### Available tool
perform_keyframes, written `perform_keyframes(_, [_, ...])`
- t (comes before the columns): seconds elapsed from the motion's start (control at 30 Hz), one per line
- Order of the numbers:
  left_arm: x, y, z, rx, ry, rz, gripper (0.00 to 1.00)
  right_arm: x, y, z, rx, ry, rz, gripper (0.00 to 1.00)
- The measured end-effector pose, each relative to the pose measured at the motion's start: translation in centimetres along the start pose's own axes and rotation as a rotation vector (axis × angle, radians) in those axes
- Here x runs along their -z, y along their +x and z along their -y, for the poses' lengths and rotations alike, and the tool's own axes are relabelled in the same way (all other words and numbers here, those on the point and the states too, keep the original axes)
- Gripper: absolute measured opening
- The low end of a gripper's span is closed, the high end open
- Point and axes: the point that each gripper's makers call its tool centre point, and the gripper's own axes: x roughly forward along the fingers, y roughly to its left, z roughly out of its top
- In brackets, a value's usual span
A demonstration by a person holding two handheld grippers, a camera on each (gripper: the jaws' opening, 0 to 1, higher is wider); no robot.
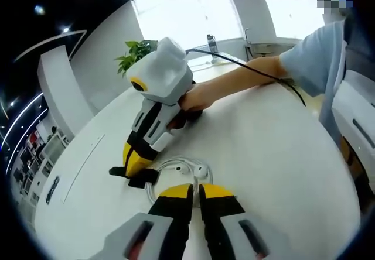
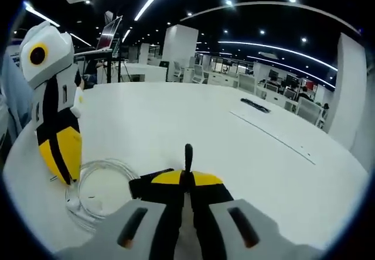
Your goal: Peel open the Velcro strap on the desktop, arrange the wired earphones neatly onto it, and close the Velcro strap to secure them.
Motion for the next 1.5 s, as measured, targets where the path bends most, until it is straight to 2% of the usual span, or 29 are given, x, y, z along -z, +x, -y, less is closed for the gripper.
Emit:
perform_keyframes(0.37, [-0.4,-0.3,0.1,0.008,-0.003,0.019,0.09,0.0,0.0,0.6,0.019,-0.013,0.003,0.06])
perform_keyframes(0.43, [-0.8,-0.6,0.2,0.018,-0.043,0.052,0.09,0.0,0.1,0.7,0.025,-0.009,0.005,0.06])
perform_keyframes(0.6, [-0.9,-1.7,-0.9,-0.018,-0.096,0.093,0.09,0.0,0.1,0.8,0.035,-0.012,-0.001,0.06])
perform_keyframes(0.73, [-1.3,-2.4,-1.3,-0.024,-0.174,0.152,0.09,0.0,0.2,0.8,0.041,-0.012,-0.006,0.06])
perform_keyframes(0.87, [-0.9,-3.2,-2.4,-0.056,-0.225,0.184,0.08,0.0,0.4,1.0,0.048,-0.009,-0.009,0.06])
perform_keyframes(1.03, [-0.1,-4.7,-4.5,-0.125,-0.327,0.249,0.08,0.0,0.6,1.4,0.061,0.02,-0.003,0.07])
perform_keyframes(1.2, [0.8,-6.8,-7.4,-0.222,-0.449,0.324,0.08,0.1,0.0,2.8,0.126,0.104,-0.005,0.09])
perform_keyframes(1.33, [1.9,-8.7,-10.5,-0.348,-0.535,0.372,0.08,-0.9,-1.6,4.6,0.182,0.198,0.052,0.09])
perform_keyframes(1.4, [2.3,-9.9,-12.0,-0.41,-0.572,0.394,0.09,-1.4,-3.2,5.5,0.238,0.229,0.079,0.09])
perform_keyframes(1.5, [3.4,-12.2,-14.2,-0.557,-0.533,0.364,0.09,-2.4,-5.7,6.2,0.282,0.28,0.124,0.09])
